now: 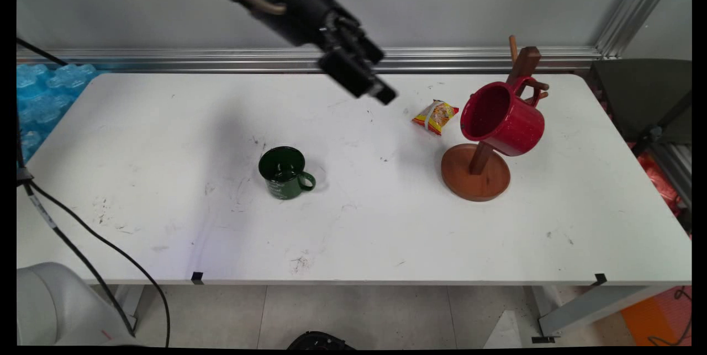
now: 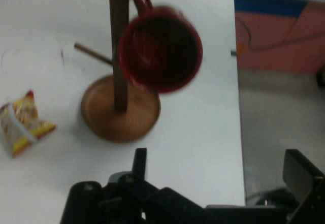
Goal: Pick up the red mug from the rack
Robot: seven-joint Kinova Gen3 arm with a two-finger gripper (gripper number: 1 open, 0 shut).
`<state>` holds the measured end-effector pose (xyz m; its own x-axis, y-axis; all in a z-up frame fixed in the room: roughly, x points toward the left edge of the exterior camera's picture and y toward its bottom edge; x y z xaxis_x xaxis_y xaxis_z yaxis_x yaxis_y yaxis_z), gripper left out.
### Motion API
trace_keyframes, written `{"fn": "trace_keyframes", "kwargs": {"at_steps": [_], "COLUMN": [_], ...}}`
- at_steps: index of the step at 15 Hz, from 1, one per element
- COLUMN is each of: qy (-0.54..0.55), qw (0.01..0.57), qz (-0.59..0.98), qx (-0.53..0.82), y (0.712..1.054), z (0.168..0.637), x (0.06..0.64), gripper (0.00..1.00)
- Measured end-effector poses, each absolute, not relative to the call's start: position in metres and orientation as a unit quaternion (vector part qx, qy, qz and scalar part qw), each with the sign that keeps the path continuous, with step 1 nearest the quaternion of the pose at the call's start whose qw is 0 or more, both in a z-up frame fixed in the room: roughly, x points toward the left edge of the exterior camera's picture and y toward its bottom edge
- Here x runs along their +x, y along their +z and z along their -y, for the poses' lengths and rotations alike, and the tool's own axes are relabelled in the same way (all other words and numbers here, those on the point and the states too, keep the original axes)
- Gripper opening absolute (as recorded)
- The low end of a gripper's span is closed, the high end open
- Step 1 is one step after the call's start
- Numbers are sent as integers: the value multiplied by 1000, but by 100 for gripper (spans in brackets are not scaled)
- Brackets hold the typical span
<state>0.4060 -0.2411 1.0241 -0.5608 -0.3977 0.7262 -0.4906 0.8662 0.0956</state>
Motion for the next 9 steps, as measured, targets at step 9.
{"fn": "trace_keyframes", "kwargs": {"at_steps": [9], "qy": [34], "qw": [433], "qz": [847], "qx": [307], "y": [998], "z": [280], "x": [328], "gripper": [100]}}
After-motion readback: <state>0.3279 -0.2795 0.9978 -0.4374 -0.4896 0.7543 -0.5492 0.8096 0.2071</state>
